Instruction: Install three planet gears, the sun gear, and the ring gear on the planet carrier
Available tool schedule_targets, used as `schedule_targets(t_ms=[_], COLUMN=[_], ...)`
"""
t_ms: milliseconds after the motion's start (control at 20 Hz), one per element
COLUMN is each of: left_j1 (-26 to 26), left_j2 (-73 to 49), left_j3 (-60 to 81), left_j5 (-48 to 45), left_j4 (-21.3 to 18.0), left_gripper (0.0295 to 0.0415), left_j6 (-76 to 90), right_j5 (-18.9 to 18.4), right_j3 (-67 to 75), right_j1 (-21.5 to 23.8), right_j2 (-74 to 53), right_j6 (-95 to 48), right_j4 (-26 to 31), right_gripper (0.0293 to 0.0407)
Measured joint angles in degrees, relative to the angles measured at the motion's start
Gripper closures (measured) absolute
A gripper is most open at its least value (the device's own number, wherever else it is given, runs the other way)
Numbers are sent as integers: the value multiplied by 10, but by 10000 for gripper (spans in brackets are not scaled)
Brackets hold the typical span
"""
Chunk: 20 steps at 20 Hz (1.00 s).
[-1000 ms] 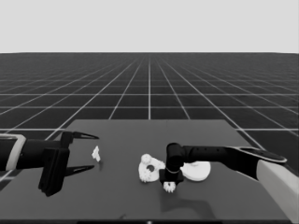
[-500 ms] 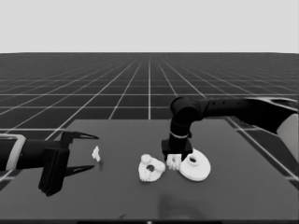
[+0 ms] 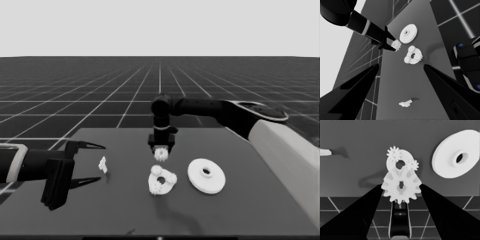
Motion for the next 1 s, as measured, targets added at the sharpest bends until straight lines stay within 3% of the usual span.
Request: schedule_targets(t_ms=[50, 150, 250, 1000], left_j1=[0, 0, 0, 0], left_j2=[0, 0, 0, 0], left_j3=[0, 0, 0, 0], left_j5=[0, 0, 0, 0], left_j4=[0, 0, 0, 0], left_gripper=[326, 326, 326, 326], left_j6=[0, 0, 0, 0], right_j5=[0, 23, 35, 44], right_j3=[-2, -7, -38, -59], right_j1=[0, -124, -172, -196], right_j2=[1, 2, 9, 15], right_j6=[-1, -4, -24, 9], right_j4=[0, -126, -167, -186], right_gripper=[390, 390, 390, 390])
